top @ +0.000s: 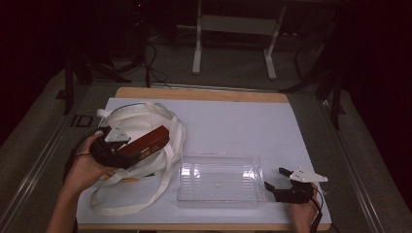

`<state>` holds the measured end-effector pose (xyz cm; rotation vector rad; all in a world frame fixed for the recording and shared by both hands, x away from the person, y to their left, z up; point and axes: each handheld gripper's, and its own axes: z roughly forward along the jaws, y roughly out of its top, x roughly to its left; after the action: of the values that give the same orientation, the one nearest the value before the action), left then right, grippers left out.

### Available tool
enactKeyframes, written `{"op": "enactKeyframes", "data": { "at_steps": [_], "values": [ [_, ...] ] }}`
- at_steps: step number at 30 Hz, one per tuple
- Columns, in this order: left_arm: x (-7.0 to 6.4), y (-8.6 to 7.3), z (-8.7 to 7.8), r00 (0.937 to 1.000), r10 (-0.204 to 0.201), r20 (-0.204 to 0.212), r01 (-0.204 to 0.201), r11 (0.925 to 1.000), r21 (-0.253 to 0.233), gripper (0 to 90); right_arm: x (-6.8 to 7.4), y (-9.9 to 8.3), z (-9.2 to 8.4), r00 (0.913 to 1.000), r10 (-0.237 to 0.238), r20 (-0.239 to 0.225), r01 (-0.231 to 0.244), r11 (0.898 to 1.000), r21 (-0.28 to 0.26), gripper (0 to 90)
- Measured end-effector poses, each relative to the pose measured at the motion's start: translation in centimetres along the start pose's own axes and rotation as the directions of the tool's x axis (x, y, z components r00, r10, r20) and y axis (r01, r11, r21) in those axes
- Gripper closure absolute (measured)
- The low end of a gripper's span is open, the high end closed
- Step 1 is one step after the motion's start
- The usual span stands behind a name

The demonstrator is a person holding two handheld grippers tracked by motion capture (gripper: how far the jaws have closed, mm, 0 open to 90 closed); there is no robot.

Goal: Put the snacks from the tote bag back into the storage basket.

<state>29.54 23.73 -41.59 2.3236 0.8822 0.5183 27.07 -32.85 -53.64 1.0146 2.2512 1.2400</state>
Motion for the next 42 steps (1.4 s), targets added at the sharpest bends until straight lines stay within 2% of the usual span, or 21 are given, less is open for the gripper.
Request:
{"op": "enactKeyframes", "data": {
  "at_steps": [8, 17, 29, 36, 42],
  "values": [
    [0.8, 0.0, 0.5, 0.9997, -0.014, 0.019, 0.014, 0.9999, 0.002, 32.1, 0.0, 0.0, 0.0, 1.0, -0.002, 0.001, 0.002, 1.0, 0.0, 15.5],
    [1.6, -0.2, 1.3, 0.9992, -0.034, 0.022, 0.033, 0.9991, 0.027, 31.8, 0.0, 0.0, 0.0, 1.0, -0.004, 0.001, 0.004, 1.0, 0.001, 15.5],
    [2.5, -0.6, 2.4, 0.9984, -0.053, 0.022, 0.051, 0.9954, 0.082, 31.8, 0.0, 0.0, 0.0, 1.0, -0.007, 0.002, 0.007, 1.0, 0.003, 15.5],
    [3.0, -0.9, 3.1, 0.9971, -0.072, 0.028, 0.069, 0.9931, 0.095, 31.9, 0.0, 0.0, 0.0, 1.0, -0.007, 0.002, 0.007, 1.0, 0.005, 15.5],
    [3.4, -1.2, 3.8, 0.9967, -0.077, 0.025, 0.073, 0.9878, 0.138, 31.9, 0.1, 0.0, 0.1, 1.0, -0.007, 0.003, 0.007, 1.0, 0.007, 15.5]
  ]
}}
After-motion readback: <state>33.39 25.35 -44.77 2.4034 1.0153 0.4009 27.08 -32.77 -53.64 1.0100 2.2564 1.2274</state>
